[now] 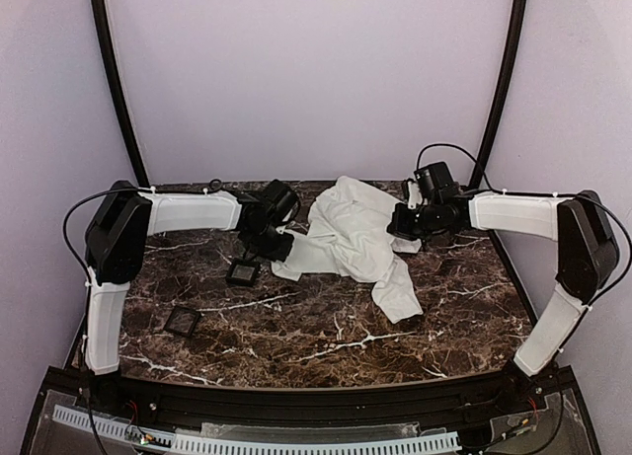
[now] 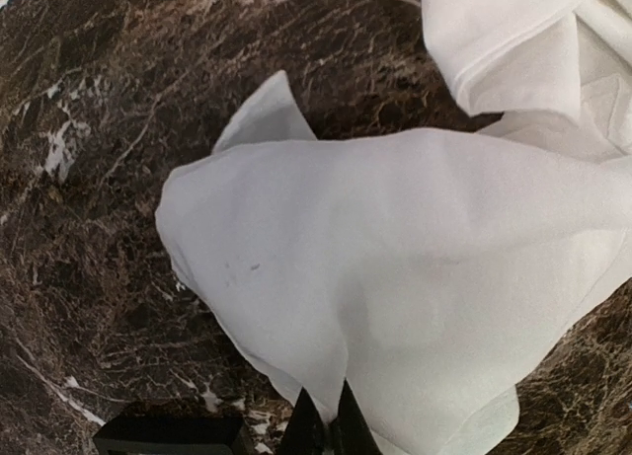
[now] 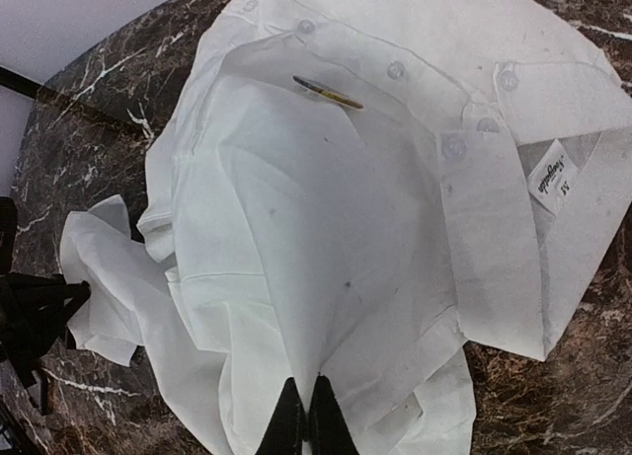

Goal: Remove the brooch from the garment

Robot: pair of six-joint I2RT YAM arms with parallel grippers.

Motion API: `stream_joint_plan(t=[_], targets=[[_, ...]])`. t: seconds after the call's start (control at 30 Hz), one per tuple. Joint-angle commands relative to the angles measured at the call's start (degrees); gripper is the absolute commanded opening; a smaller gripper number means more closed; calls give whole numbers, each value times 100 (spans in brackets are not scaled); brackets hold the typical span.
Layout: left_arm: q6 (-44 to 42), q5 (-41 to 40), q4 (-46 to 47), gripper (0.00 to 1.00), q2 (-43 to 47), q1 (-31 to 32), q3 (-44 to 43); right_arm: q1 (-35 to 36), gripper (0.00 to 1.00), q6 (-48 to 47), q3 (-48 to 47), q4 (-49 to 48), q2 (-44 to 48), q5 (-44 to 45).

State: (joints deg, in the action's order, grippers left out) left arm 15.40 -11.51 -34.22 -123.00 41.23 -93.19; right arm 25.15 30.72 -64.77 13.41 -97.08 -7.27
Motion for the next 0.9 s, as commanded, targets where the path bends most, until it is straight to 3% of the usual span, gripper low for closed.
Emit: stream_joint_plan(t=[0.0, 0.17, 0.37, 0.4, 0.5, 0.6, 0.7, 0.87], targets=[[-60, -299, -37, 1, 179, -224, -806, 49, 0, -110, -228, -348, 539, 200], [-13, -498, 200, 1, 756, -727, -1416, 93, 0, -330, -407, -657, 1094, 214], [186, -265, 708, 1, 1716, -1873, -483, 452, 0, -511, -363, -1183, 1372, -81], [184, -243, 738, 1, 1889, -1979, -198, 540, 9, -379, -362, -1152, 1291, -118], [328, 53, 900, 1, 2337, -2527, 455, 578, 58, 92, -251, -940, 1019, -152], [415, 302, 1221, 1, 2704, -2797, 1320, 550, 79, 747, 69, -677, 967, 464], [412, 357, 1329, 1, 2940, -2932, 1768, 425, 90, 1236, 457, -696, 953, 599], [585, 223, 1220, 1, 3035, -3001, 2131, 180, 87, 1581, 539, -301, 428, 591]])
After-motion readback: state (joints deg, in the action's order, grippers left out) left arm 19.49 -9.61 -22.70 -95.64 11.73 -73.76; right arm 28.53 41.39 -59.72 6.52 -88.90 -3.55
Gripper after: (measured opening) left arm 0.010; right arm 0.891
